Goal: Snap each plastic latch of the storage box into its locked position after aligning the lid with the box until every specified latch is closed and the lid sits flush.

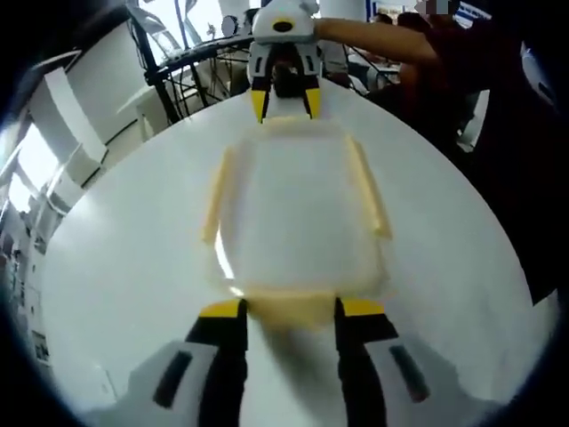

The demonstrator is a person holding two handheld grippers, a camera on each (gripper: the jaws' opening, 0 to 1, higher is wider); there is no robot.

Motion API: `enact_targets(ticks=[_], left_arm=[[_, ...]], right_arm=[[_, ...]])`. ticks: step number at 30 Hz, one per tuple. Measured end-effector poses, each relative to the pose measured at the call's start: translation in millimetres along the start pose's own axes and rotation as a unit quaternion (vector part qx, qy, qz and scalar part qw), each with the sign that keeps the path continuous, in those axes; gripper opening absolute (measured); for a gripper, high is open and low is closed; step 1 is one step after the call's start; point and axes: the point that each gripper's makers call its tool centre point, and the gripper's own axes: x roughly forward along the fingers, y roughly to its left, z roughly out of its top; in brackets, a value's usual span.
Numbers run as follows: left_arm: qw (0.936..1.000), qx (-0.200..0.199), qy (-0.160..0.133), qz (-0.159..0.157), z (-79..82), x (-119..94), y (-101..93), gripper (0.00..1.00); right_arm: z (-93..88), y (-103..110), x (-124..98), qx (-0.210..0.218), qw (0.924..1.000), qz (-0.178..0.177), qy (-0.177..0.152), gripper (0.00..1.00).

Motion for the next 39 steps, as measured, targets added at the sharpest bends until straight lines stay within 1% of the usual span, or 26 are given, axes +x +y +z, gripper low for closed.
enact_targets(ticks=[6, 18, 21, 22, 30, 39], left_arm=[[1.0, 0.008, 0.0, 0.002, 3.7, -2.3, -4.6, 0.37], [0.9999, 0.013, 0.0, 0.008, 10.3, -13.8, -11.0, 0.37], [0.9998, 0.017, 0.001, 0.012, 14.1, -17.2, -24.9, 0.37], [0.9998, 0.017, 0.0, 0.013, 15.1, -18.3, -26.8, 0.37], [0.9997, 0.02, 0.002, 0.016, 16.0, -25.2, -24.5, 0.37], [0.9995, 0.024, 0.002, 0.019, 20.6, -35.8, -26.2, 0.37]], right_arm=[[-0.7, 4.4, -2.2, 0.003, 1.0, -0.002, 0.006, 0.36], [6.4, 10.6, -11.4, 0.001, 0.9999, -0.01, 0.004, 0.36], [8.8, 11.5, -14.5, 0.0, 0.9999, -0.012, 0.001, 0.36], [9.8, 11.9, -15.5, -0.001, 0.9999, -0.013, 0.002, 0.36], [14.8, 16.2, -18.4, -0.003, 0.9999, -0.016, 0.003, 0.36], [24.5, 24.6, -26.0, -0.003, 0.9998, -0.021, -0.005, 0.36]])
